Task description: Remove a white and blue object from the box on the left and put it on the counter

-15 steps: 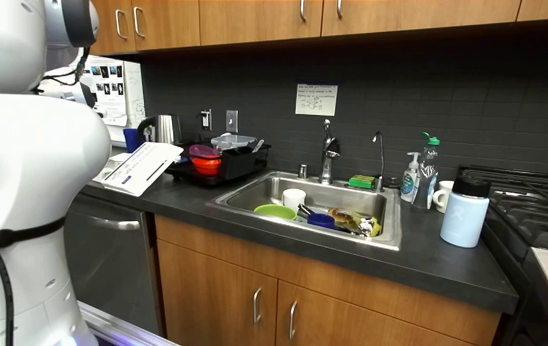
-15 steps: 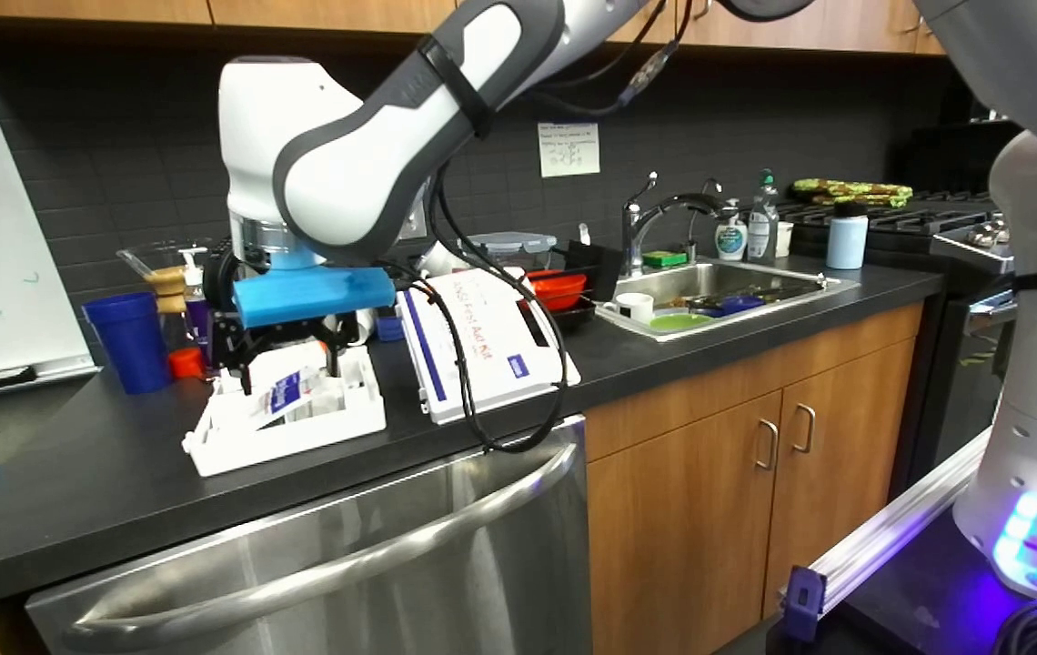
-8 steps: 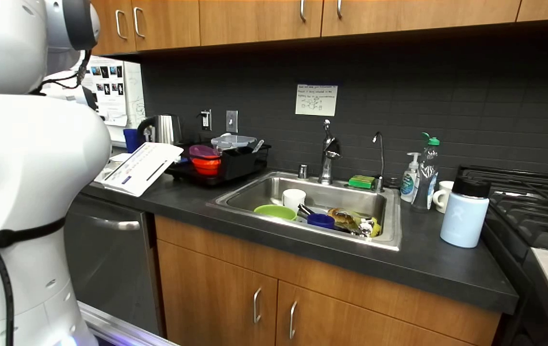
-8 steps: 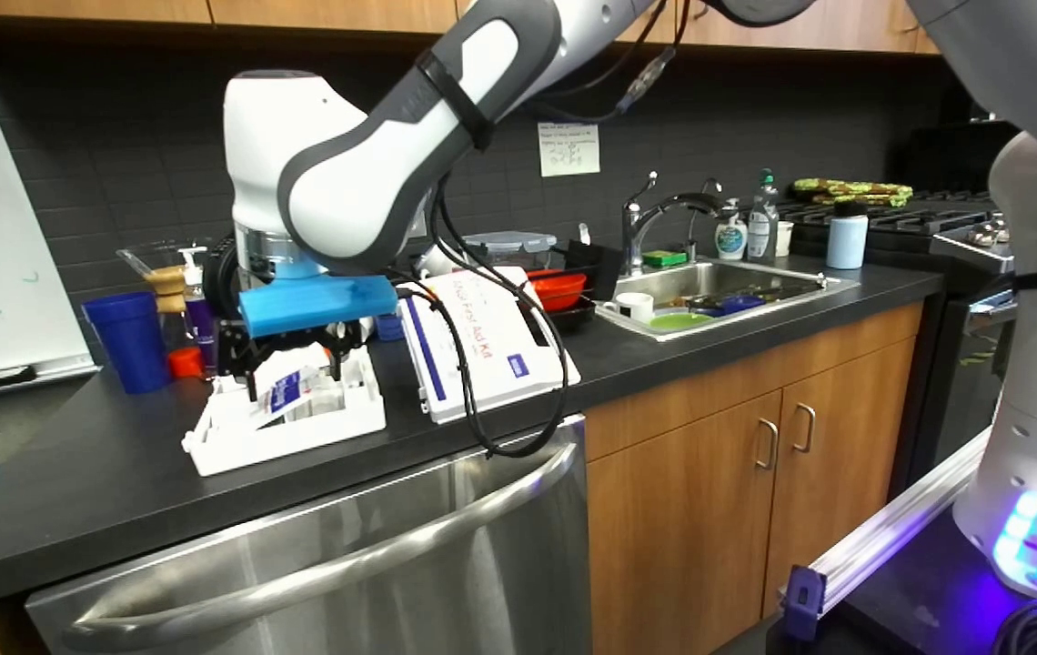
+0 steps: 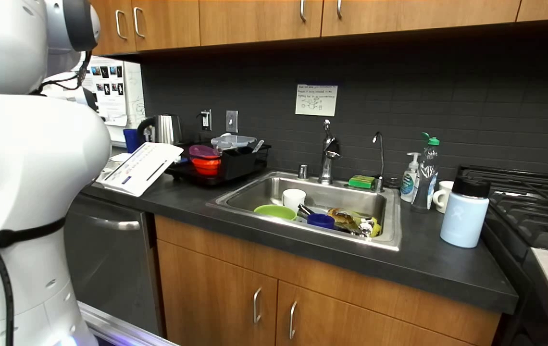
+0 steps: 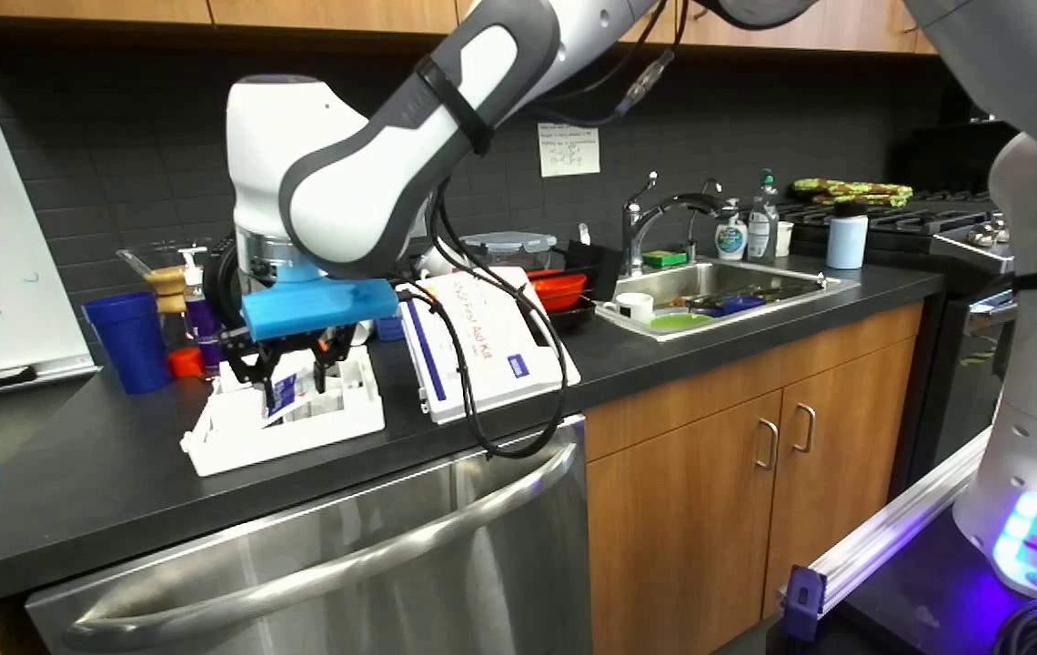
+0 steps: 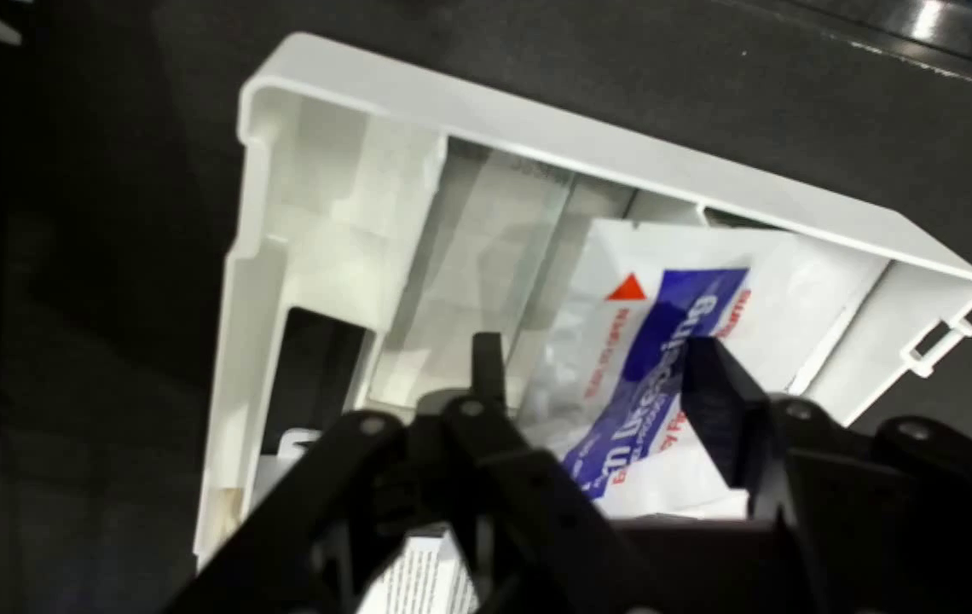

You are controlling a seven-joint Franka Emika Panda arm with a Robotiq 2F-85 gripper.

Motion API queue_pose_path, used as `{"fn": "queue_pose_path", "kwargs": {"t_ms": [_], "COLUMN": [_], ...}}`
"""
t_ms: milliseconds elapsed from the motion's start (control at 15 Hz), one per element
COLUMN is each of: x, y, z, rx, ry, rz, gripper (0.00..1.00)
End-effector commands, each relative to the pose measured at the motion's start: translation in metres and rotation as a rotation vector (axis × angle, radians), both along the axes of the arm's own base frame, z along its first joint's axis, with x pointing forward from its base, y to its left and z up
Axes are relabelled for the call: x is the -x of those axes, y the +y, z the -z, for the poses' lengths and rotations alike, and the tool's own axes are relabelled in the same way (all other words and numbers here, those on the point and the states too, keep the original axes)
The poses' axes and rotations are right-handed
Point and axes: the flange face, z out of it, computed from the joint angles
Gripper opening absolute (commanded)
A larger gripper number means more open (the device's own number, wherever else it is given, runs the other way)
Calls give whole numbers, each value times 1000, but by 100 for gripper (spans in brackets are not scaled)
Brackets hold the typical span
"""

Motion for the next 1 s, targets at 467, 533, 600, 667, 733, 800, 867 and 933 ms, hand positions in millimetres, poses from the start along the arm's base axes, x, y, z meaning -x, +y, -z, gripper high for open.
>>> {"fn": "queue_pose_path", "kwargs": {"t_ms": [467, 533, 600, 667, 733, 800, 867, 933], "x": [-2, -2, -1, 0, 2, 3, 4, 5], "y": [-2, -2, -2, -1, -1, 0, 0, 0], "z": [-11, -12, -14, -15, -17, -18, -19, -19], "rx": [-58, -61, -68, -74, -82, -85, -99, -110], "ry": [-19, -19, -18, -18, -21, -23, -18, -17], "rz": [-24, -27, -33, -37, -45, -51, -57, -60], "gripper": [0, 0, 0, 1, 1, 1, 1, 1]}}
